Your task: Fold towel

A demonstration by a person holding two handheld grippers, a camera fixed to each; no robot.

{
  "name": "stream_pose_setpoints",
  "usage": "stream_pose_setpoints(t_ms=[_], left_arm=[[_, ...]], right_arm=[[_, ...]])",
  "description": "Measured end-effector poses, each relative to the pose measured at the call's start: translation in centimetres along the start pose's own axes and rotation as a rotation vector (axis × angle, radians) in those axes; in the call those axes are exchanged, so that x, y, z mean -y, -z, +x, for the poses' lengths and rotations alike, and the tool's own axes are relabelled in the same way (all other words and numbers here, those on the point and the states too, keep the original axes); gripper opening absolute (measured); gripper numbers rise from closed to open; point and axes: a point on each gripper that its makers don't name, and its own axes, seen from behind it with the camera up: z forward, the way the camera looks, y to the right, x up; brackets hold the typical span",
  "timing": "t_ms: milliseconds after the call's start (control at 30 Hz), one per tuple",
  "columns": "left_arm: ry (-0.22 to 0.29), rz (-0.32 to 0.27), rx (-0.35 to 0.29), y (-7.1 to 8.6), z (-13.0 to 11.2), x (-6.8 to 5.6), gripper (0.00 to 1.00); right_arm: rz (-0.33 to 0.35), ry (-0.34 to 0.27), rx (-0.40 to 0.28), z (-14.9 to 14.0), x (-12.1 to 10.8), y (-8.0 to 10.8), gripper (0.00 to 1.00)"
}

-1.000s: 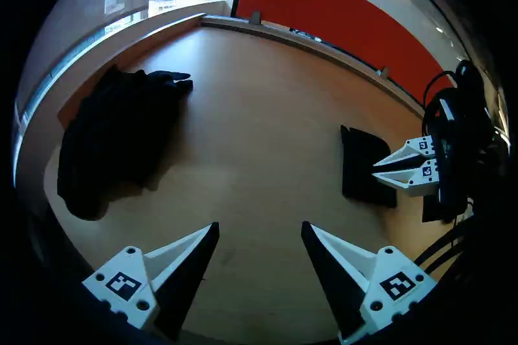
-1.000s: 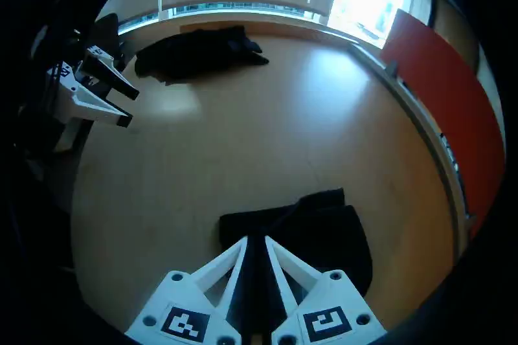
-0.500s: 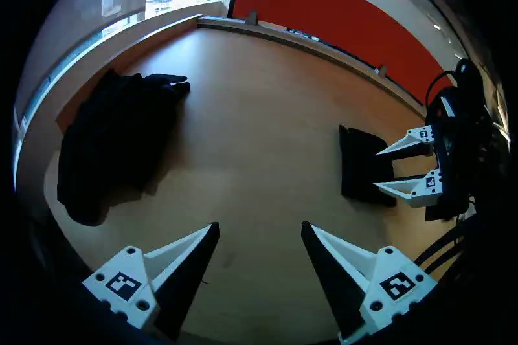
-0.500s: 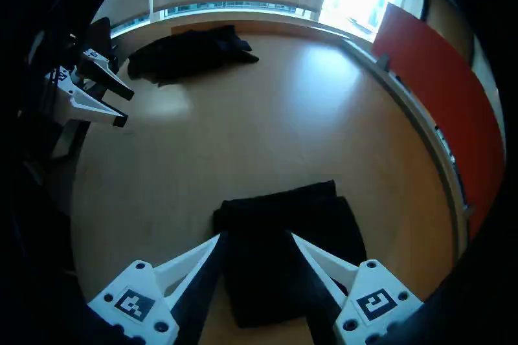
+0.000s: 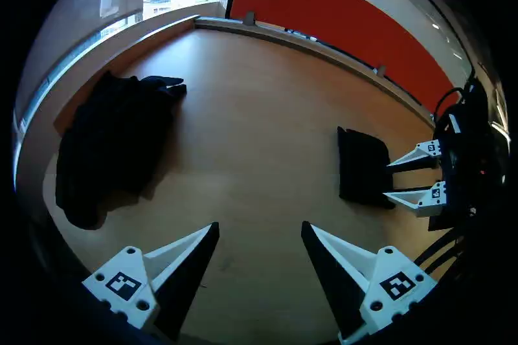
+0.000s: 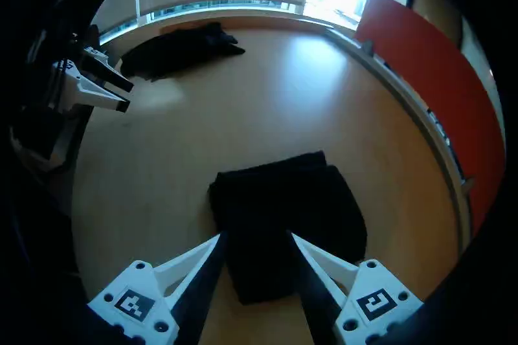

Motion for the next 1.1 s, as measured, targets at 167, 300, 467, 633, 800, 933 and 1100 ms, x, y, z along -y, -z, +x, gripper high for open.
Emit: stream_pose_setpoints(t_ms=[167,300,467,633,800,933,1100], left_arm=[[-0.003,-0.004,0.002,-0.2,0.1,-0.3,0.94],[-0.005,-0.009,0.005,-0.4,0.2,-0.6,0.94],[-0.016,-0.013,0.005,-0.5,0.3,-1.0,0.94],[-0.022,-0.016,0.008,-0.6,0.3,-1.3,0.94],[-0.021,-0.019,0.01,-0.6,0.1,-1.5,0.94],[-0.022,-0.019,0.011,-0.6,-0.1,-1.5,0.94],[-0.021,-0.02,0.013,-0.6,-0.2,-1.5,0.94]], right_arm=[[-0.021,-0.034,0.008,-1.6,-0.4,1.0,0.66],[-0.034,-0.061,0.016,-2.9,-0.5,1.7,0.66],[-0.046,-0.084,0.028,-4.3,-0.5,2.2,0.66],[-0.052,-0.1,0.036,-5.2,-0.2,2.5,0.66],[-0.052,-0.118,0.05,-6.3,0.4,2.4,0.66],[-0.049,-0.135,0.055,-6.8,0.8,2.3,0.65],[-0.052,-0.144,0.058,-7.1,0.9,2.2,0.63]])
